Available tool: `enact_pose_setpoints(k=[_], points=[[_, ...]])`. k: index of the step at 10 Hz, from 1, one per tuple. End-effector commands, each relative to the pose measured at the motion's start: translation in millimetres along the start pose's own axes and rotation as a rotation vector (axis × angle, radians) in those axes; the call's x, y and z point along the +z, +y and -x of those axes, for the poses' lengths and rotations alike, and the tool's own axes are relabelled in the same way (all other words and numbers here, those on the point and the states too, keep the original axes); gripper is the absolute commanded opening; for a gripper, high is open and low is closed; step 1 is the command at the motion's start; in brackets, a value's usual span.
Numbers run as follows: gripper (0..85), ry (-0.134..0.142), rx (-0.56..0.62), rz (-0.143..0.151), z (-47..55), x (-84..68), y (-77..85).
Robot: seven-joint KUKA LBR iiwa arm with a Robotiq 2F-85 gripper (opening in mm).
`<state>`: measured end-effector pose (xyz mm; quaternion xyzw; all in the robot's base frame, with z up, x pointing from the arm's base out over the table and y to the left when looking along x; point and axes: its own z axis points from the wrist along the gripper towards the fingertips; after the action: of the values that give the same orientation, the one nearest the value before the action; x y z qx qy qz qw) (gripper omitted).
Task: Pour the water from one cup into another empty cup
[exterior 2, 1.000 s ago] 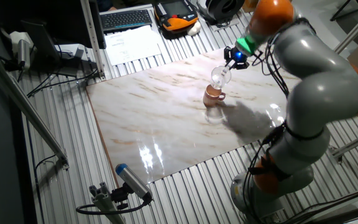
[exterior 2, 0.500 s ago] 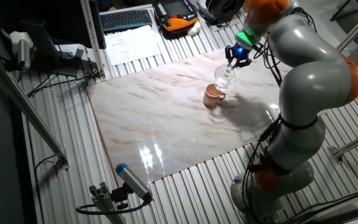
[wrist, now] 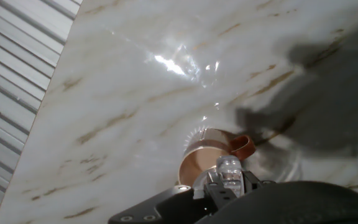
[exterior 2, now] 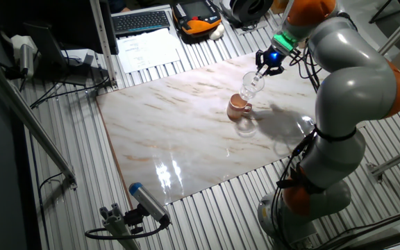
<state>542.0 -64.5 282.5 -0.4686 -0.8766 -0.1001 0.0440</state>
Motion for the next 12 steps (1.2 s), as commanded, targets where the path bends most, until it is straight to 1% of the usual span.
enact_pose_setpoints(k=[1, 2, 4, 5, 6, 7, 10, 11, 12], points=[[0.0, -0.001, 0.000, 0.000, -1.0, 0.5, 0.6], [0.0, 0.001, 0.002, 0.005, -2.3, 1.7, 1.4], [0.0, 0.016, 0.006, 0.040, -6.4, 3.8, 4.3], [0.0, 0.028, 0.017, 0.067, -11.4, 6.5, 7.1], [0.0, 0.026, 0.023, 0.075, -17.5, 10.5, 9.5], [0.0, 0.019, 0.026, 0.075, -24.1, 15.5, 11.8], [0.0, 0.017, 0.047, 0.085, -41.0, 28.8, 17.7], [0.0, 0.024, 0.050, 0.088, -45.5, 30.7, 19.0], [0.0, 0.035, 0.067, 0.084, -50.3, 32.8, 20.2]])
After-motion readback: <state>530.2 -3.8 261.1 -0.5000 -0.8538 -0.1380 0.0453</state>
